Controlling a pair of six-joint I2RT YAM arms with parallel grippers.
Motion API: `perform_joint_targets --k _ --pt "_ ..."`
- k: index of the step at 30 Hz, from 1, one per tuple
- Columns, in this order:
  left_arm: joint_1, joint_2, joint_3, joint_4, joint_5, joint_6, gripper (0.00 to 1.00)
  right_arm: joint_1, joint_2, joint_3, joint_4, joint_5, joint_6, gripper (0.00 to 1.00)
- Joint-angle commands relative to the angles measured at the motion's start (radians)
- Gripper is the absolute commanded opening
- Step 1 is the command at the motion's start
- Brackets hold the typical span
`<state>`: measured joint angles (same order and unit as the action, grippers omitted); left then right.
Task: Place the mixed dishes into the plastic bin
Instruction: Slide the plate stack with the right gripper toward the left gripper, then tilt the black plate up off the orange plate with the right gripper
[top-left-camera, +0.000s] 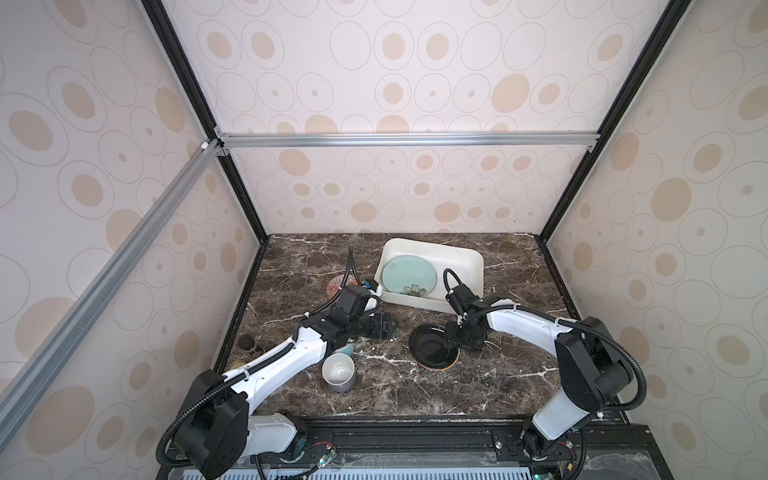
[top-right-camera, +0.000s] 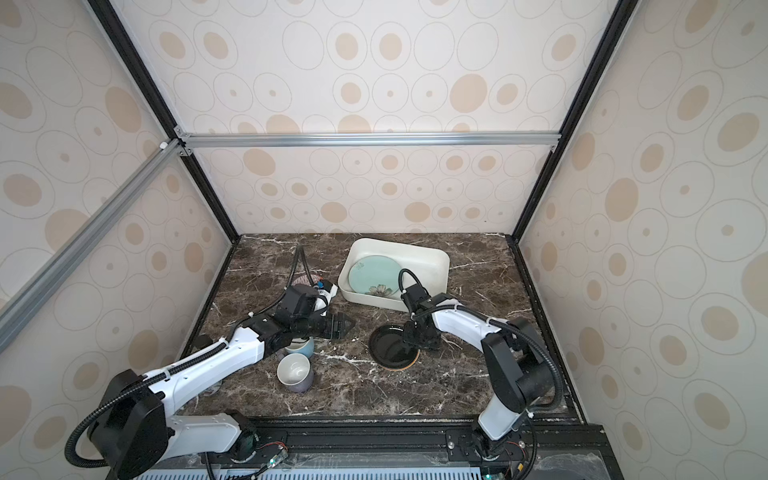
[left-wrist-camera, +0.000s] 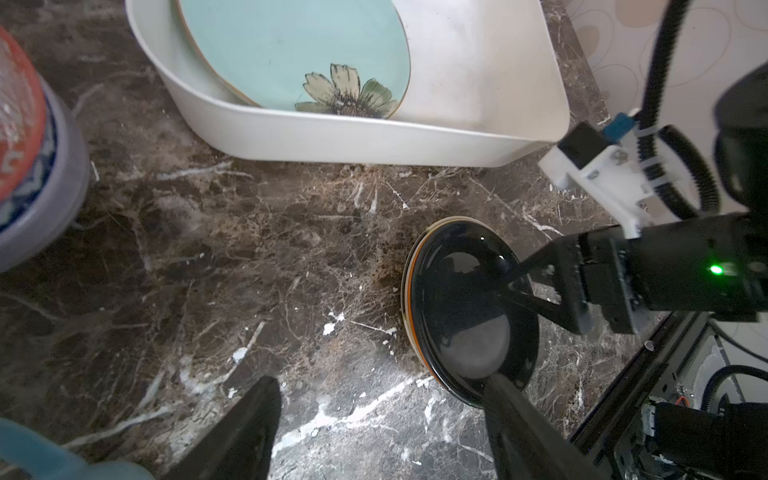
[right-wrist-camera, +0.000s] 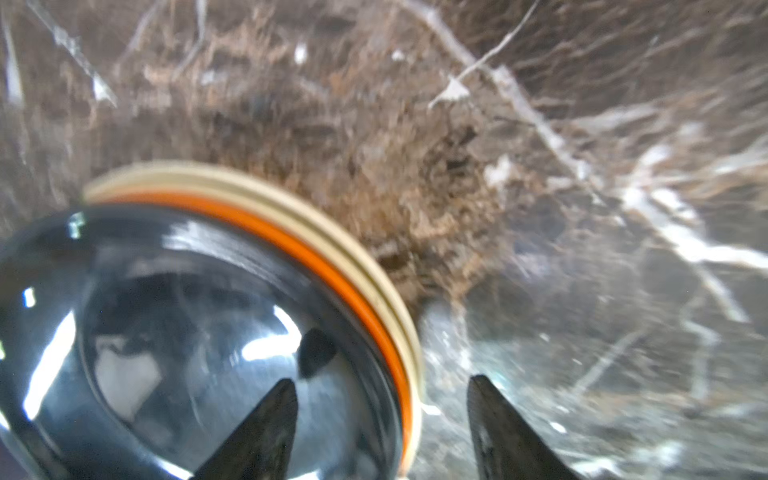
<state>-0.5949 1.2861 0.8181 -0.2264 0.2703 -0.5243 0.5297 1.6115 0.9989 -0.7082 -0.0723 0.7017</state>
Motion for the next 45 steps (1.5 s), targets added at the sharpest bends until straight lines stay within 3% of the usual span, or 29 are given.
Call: perform_joint_targets --k 1,4,12,24,28,35,38,45 --pt "-0.006 -0.004 -0.007 0.009 -0.013 -0.032 0.73 0.002 -0.036 -0.025 -0.048 0.026 -0.040 0.53" --pt "-0.034 0.016 -0.001 0.013 -0.025 -0.044 0.66 0.001 -0.018 -0.034 -0.018 0.006 -0.060 0.40" --pt "-0.119 0.104 0.046 0.002 -0.071 -0.065 0.37 -0.011 0.004 -0.038 0.036 -0.011 -0.089 0.34" --pt "-0.179 0.232 0.097 0.022 -0.090 -0.078 0.33 -0.069 0.001 -0.086 0.077 -0.039 -0.139 0.30" --pt "-0.180 0.246 0.100 0.027 -0.089 -0.078 0.32 -0.081 0.015 -0.078 0.082 -0.050 -0.154 0.21" --pt "-0.180 0.262 0.120 0.021 -0.094 -0.066 0.32 -0.093 -0.017 -0.054 0.042 -0.032 -0.170 0.15" --pt "-0.181 0.271 0.122 0.022 -0.093 -0.063 0.32 -0.098 -0.019 -0.042 0.023 -0.029 -0.174 0.00" --pt "-0.181 0.268 0.113 0.028 -0.089 -0.060 0.31 -0.101 -0.043 -0.036 0.002 -0.022 -0.178 0.00"
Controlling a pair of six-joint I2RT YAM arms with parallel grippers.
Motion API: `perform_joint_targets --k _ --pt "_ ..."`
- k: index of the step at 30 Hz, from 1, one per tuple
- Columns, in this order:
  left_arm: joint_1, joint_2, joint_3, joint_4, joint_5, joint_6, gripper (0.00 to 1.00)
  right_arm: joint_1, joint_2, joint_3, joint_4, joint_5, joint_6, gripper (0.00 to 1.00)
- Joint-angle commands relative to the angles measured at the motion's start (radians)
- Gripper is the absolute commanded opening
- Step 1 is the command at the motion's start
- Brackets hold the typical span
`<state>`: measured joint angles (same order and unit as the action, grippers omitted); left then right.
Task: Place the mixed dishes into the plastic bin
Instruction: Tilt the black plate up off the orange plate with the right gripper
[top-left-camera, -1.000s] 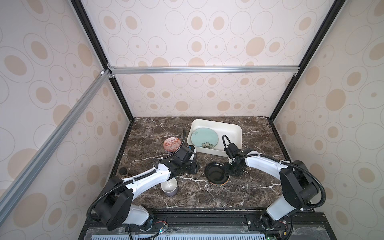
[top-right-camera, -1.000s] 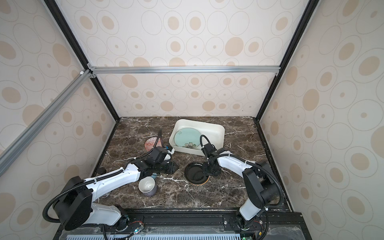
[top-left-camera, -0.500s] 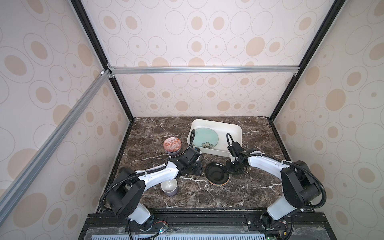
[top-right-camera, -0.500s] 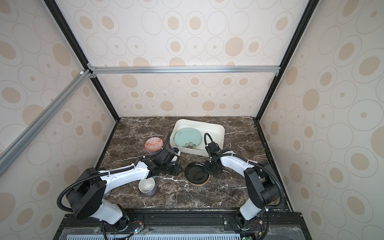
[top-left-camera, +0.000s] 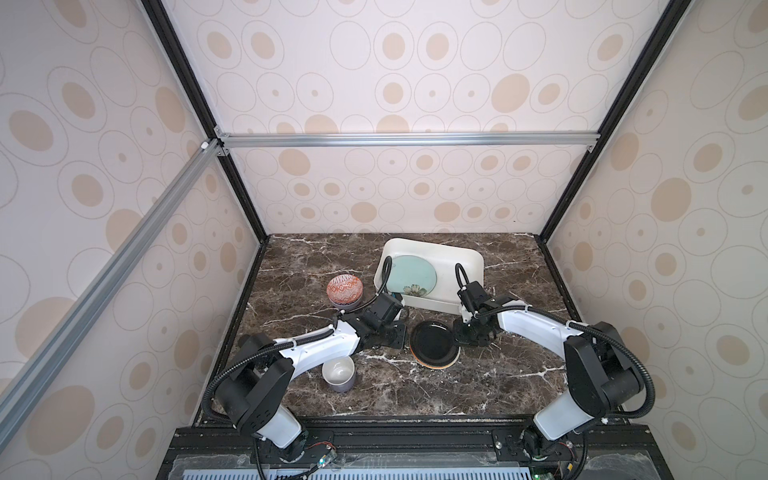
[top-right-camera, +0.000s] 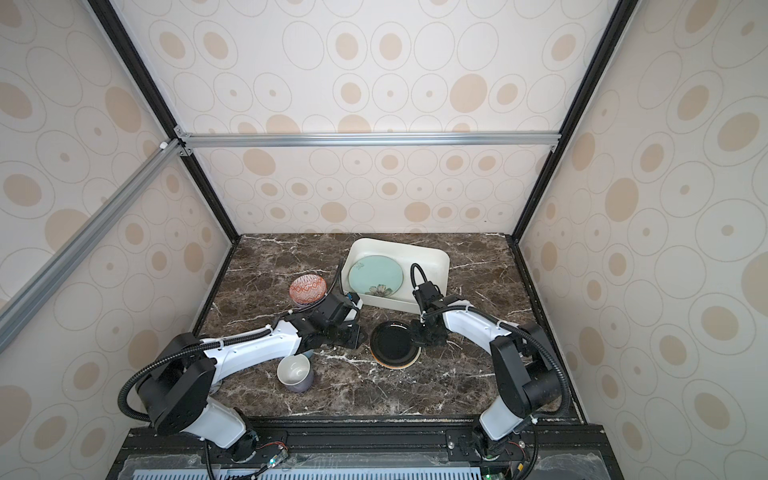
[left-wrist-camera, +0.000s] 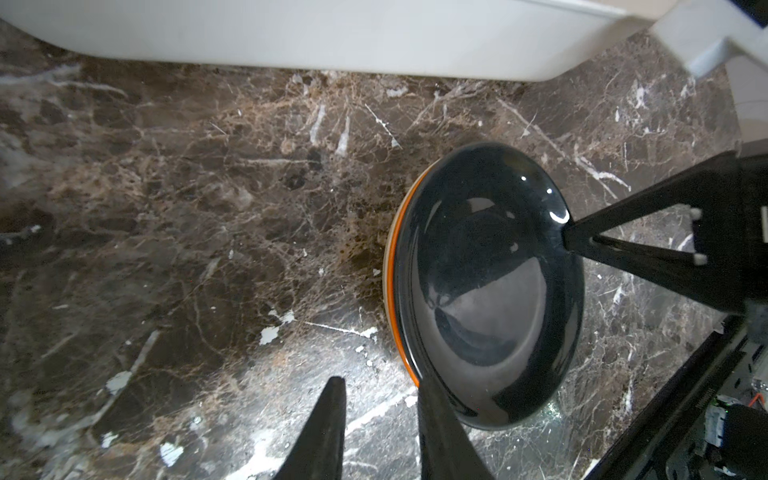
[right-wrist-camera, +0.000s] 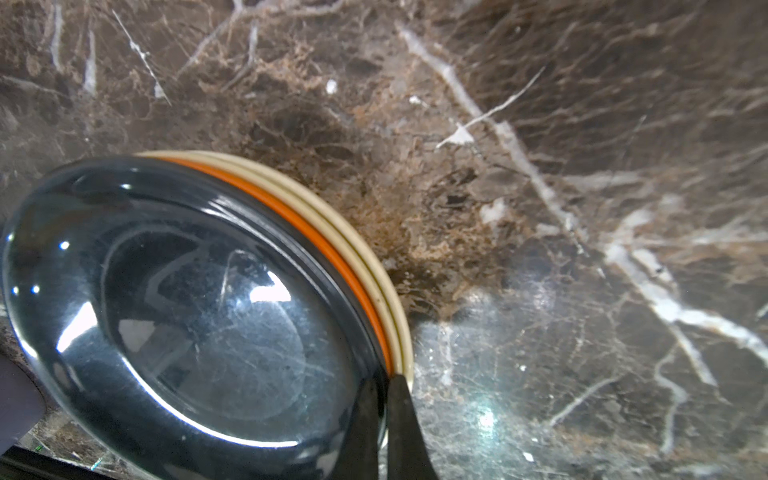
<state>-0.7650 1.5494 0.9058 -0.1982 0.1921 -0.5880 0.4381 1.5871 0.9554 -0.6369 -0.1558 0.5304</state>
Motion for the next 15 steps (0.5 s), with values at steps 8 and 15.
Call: perform_joint_targets --k 8,15 --pt "-0.010 -0.010 0.027 -0.002 -0.011 0.010 0.30 -0.012 -0.078 0.044 -0.121 0.043 -0.022 0.00" --pt "-0.010 -0.040 0.018 -0.005 -0.017 0.012 0.29 -0.020 -0.105 0.073 -0.152 -0.008 -0.040 0.00"
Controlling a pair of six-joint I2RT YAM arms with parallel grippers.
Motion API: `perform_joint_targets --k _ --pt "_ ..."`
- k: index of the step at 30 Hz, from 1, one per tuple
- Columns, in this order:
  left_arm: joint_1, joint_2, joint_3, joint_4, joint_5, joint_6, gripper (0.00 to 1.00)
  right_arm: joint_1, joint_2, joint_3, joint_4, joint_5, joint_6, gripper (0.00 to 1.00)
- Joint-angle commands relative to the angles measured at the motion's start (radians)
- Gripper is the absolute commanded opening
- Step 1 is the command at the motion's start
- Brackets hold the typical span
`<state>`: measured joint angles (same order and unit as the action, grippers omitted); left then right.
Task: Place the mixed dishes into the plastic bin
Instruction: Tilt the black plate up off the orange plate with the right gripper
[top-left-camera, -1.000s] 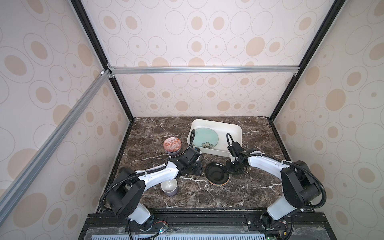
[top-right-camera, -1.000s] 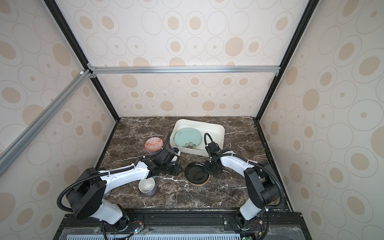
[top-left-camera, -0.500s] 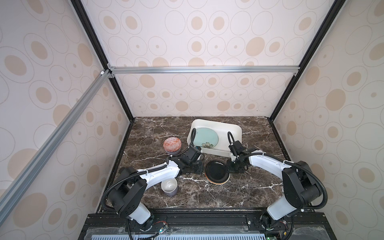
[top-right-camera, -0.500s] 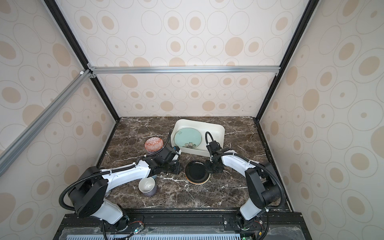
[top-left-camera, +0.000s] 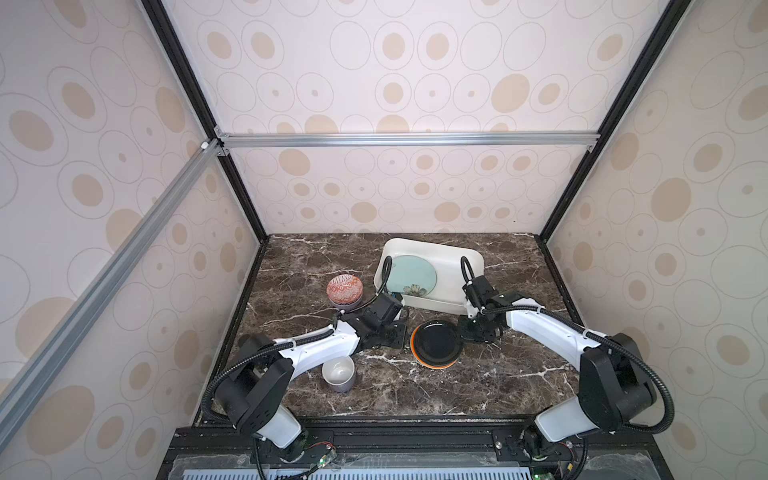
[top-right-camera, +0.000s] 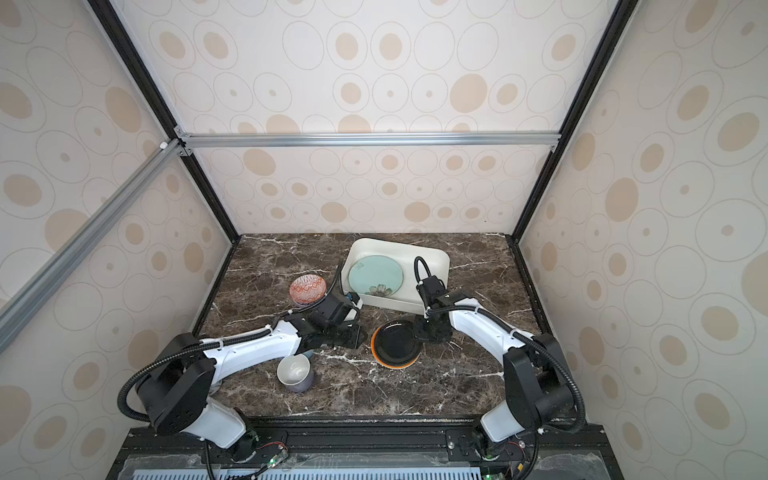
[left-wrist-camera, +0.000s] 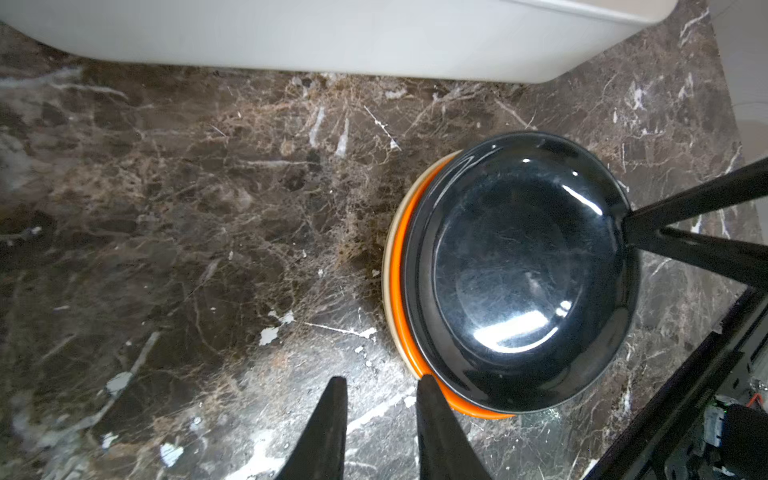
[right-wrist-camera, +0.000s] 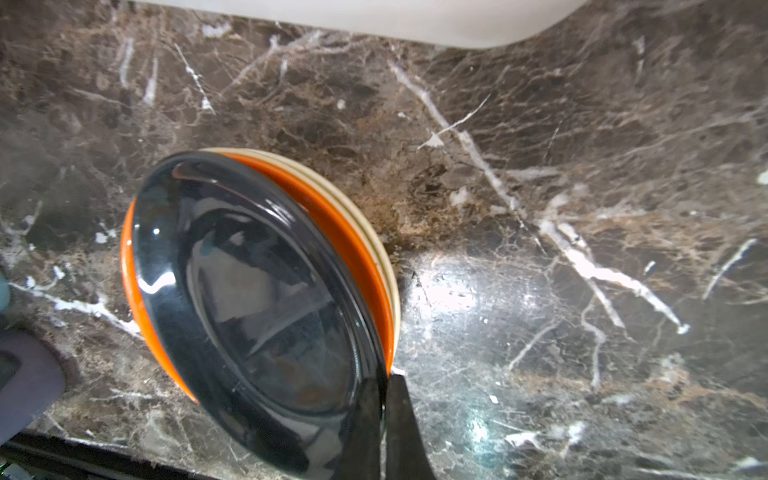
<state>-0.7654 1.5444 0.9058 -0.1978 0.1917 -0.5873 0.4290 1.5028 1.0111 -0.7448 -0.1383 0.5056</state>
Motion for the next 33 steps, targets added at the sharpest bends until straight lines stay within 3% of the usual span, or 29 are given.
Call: perform_joint_targets --k 1,18,24,33 --pt "-0.009 -0.042 0.019 -0.011 -0.024 0.014 0.30 -0.014 -0.023 0.015 -0.038 -0.043 -0.012 0.00" --pt "0.047 -0.164 0.059 -0.126 -0.119 0.050 0.36 -0.080 -0.082 0.021 0.010 -0.276 -0.018 0.00" --pt "0.076 -0.185 0.080 -0.141 -0.124 0.057 0.46 -0.108 -0.099 0.021 0.011 -0.309 -0.026 0.00" --pt "0.135 -0.234 0.105 -0.143 -0.083 0.071 0.77 -0.125 -0.099 0.069 0.006 -0.351 -0.029 0.00"
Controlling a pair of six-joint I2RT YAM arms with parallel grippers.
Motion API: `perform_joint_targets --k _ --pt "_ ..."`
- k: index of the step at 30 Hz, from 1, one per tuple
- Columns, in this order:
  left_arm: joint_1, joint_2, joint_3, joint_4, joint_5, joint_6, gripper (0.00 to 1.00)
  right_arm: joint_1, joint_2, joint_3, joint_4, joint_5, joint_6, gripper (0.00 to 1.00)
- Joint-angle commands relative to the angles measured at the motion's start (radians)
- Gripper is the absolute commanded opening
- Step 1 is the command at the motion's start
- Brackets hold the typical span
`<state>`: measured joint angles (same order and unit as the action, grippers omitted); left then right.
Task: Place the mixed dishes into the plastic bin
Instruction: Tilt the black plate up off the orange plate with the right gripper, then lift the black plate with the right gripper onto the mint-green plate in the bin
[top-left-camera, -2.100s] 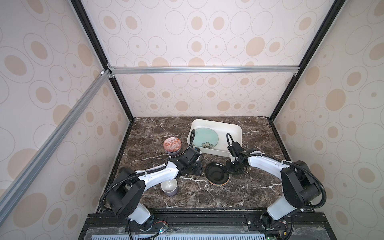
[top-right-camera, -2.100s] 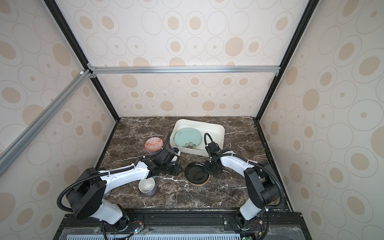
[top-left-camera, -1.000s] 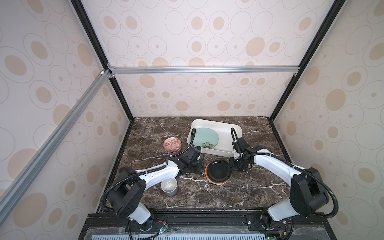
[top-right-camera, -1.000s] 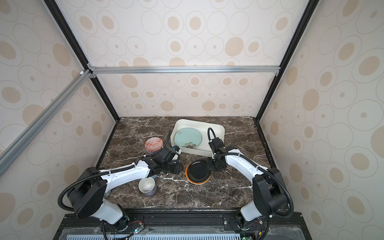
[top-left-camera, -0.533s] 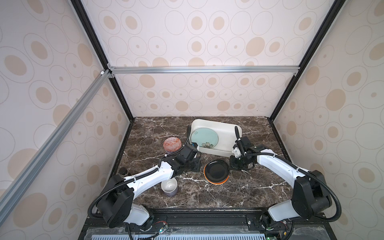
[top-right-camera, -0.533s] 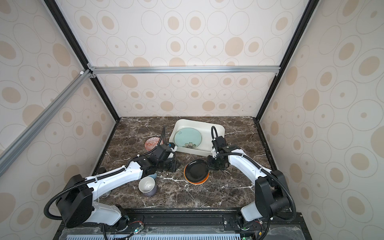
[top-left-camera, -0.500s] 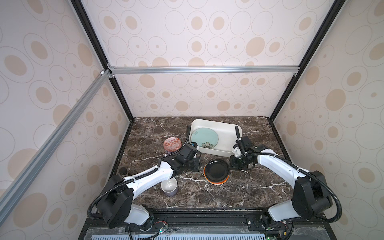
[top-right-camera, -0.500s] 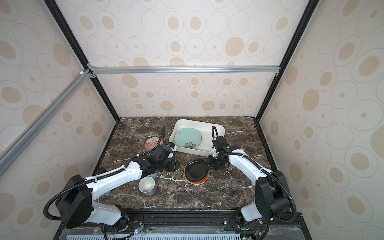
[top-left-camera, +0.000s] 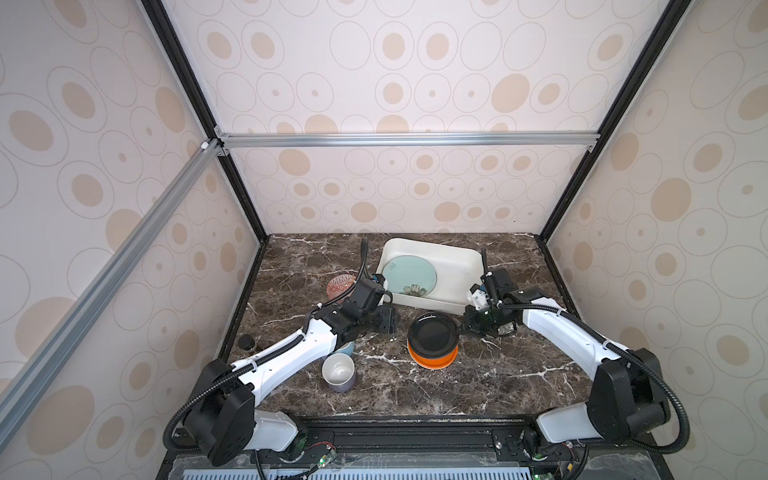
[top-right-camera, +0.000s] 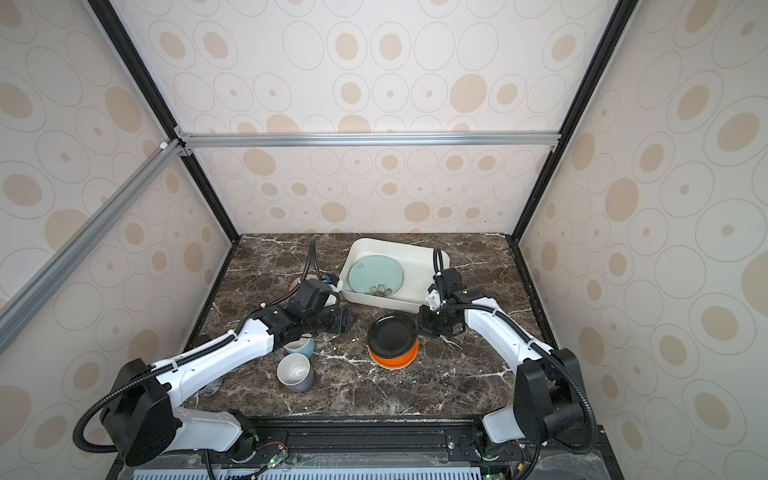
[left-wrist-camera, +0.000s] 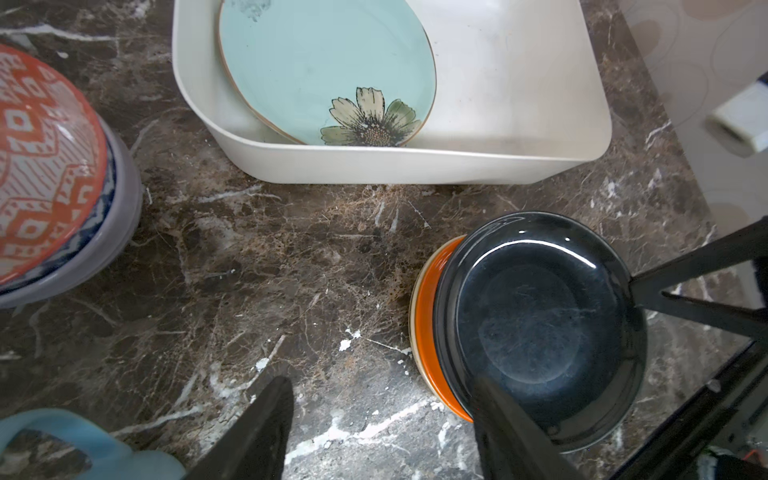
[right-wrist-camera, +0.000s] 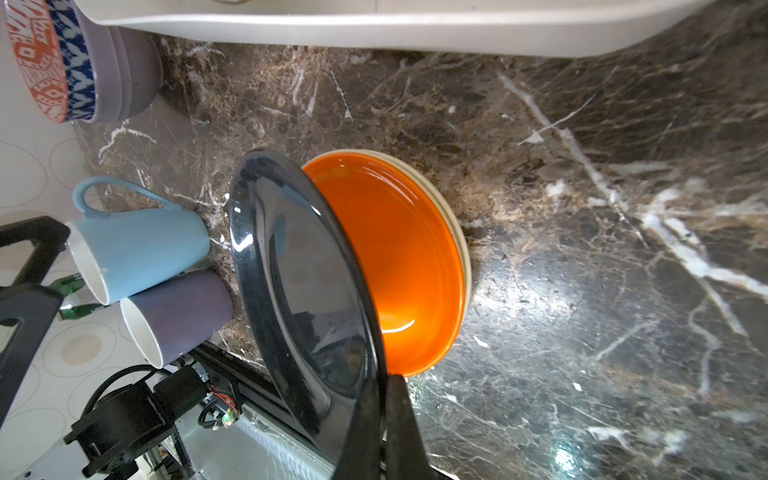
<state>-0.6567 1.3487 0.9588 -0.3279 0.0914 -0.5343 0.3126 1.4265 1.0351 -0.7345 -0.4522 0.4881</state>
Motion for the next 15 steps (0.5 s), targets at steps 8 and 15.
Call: perform_joint_targets --k 8,15 --pt "0.099 -0.085 0.125 -0.022 0.085 0.048 0.99 -0.024 0.012 0.148 -0.016 -0.052 -0.005 0.00" --pt "0.141 -0.079 0.200 -0.030 0.143 0.075 0.99 -0.027 0.116 0.276 -0.004 -0.054 0.005 0.00"
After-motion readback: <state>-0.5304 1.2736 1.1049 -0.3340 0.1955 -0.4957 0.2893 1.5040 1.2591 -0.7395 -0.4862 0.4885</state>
